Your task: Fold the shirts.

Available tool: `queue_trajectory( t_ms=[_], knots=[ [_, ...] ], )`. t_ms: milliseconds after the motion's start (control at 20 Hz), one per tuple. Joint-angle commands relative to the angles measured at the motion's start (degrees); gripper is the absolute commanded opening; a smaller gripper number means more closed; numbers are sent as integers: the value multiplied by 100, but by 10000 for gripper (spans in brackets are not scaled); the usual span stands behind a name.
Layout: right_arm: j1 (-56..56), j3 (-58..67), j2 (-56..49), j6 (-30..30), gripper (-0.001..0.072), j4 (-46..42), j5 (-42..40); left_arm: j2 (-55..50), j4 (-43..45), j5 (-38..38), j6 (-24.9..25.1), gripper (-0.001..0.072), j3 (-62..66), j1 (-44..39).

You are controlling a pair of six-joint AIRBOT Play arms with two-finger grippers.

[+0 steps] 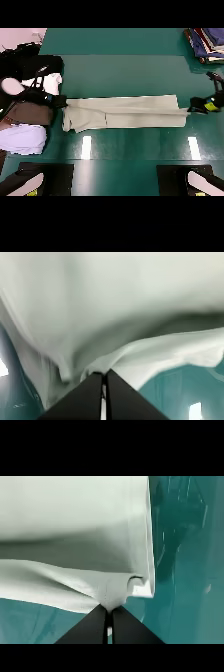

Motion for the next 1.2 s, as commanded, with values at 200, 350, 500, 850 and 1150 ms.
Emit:
queue_trajectory(
  t_ms=[200, 350, 500, 850, 1150],
  knots=[
    [61, 1246, -1840, -411, 355, 1034, -420, -1276, -24, 988, 61, 621, 708, 9],
    [-387, 1132, -1904, -743, 371, 1349, -219, -1207, -33, 186, 28, 618, 1228, 7],
    [-1016, 455, -1703, -1095, 532, 1377, -256, -1117, -271, -160, 85, 35, 1318, 7],
    [-1641, -638, -2098, -2028, 551, 2911, -479, -1141, -922, 398, 107, 27, 1300, -857],
    [-702, -37, -2271, -2129, 12, 2999, -457, -1604, -1003, 1510, -420, 27, 1311, -1932]
  ],
)
